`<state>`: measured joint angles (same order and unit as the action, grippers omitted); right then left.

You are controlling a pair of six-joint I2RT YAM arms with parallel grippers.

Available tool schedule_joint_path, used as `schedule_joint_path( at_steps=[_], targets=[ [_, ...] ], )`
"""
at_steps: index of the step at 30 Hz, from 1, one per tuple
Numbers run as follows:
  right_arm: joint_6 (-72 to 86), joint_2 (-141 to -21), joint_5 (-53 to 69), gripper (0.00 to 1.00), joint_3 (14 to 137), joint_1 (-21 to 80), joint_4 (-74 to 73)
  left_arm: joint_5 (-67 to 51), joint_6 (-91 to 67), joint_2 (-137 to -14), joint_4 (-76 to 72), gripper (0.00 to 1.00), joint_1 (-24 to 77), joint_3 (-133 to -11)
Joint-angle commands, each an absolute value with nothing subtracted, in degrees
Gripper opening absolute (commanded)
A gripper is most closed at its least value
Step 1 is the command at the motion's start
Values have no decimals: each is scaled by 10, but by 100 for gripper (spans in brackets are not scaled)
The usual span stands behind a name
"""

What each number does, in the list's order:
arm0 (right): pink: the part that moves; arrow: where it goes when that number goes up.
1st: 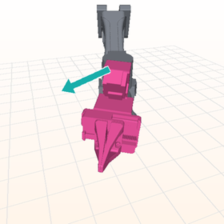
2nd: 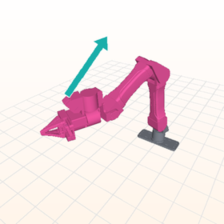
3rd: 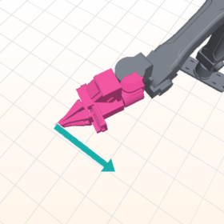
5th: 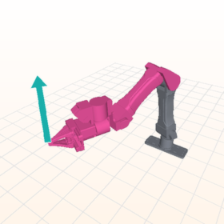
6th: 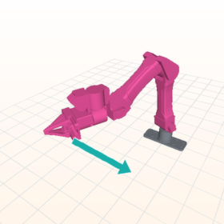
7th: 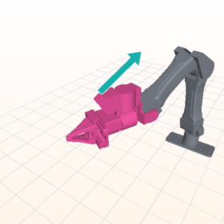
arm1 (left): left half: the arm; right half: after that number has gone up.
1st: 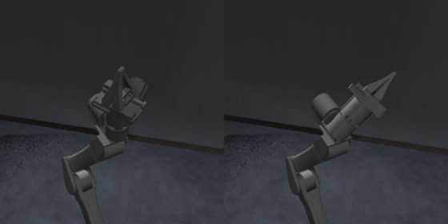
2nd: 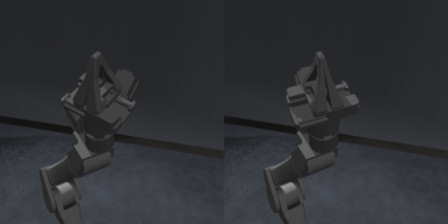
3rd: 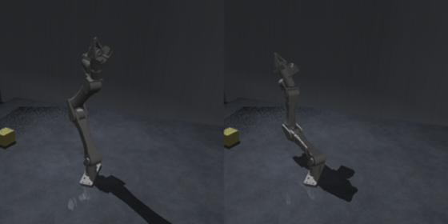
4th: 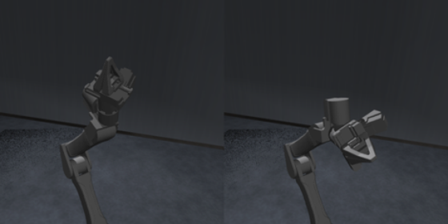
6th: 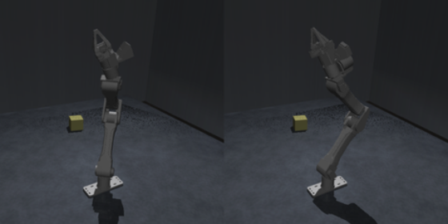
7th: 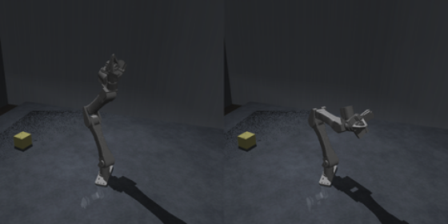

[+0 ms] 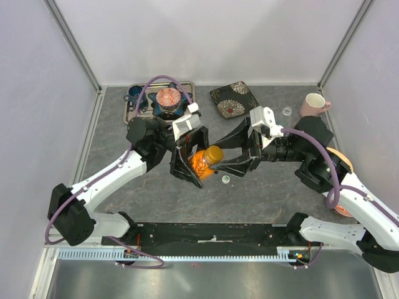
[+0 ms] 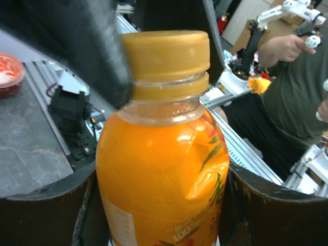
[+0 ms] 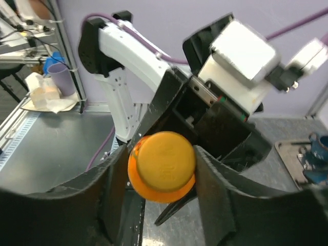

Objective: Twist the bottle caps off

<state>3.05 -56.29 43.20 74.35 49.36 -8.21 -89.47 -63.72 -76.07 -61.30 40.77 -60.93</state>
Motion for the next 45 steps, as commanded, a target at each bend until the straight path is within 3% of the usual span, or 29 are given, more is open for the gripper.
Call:
schedule_joint_path(
  at_steps=[1, 5, 10, 11, 20, 26, 39, 45],
  targets=[
    [79, -552, 343, 69, 775, 506, -163, -783, -377, -698, -241, 43, 384, -636],
    [83, -541, 285, 76, 795, 506, -167, -692, -155, -669, -28, 46, 384, -656],
    [100, -553, 219, 97, 836, 506, -178, -612, -124, -650, -4, 46, 385, -635],
    [107, -553, 201, 98, 838, 506, -172, -572, -108, -647, 24, 46, 386, -635],
    [241, -579, -48, 86, 838, 506, -153, -258, -17, -595, 70, 48, 422, -605],
    [301, -635, -103, 79, 846, 506, -192, -55, 38, -556, 54, 48, 482, -578],
    [326, -687, -80, 77, 842, 517, -172, -10, 58, -562, 56, 47, 504, -572],
    [333, -693, -77, 80, 833, 520, -163, -10, 57, -570, 57, 47, 505, -576]
  ],
)
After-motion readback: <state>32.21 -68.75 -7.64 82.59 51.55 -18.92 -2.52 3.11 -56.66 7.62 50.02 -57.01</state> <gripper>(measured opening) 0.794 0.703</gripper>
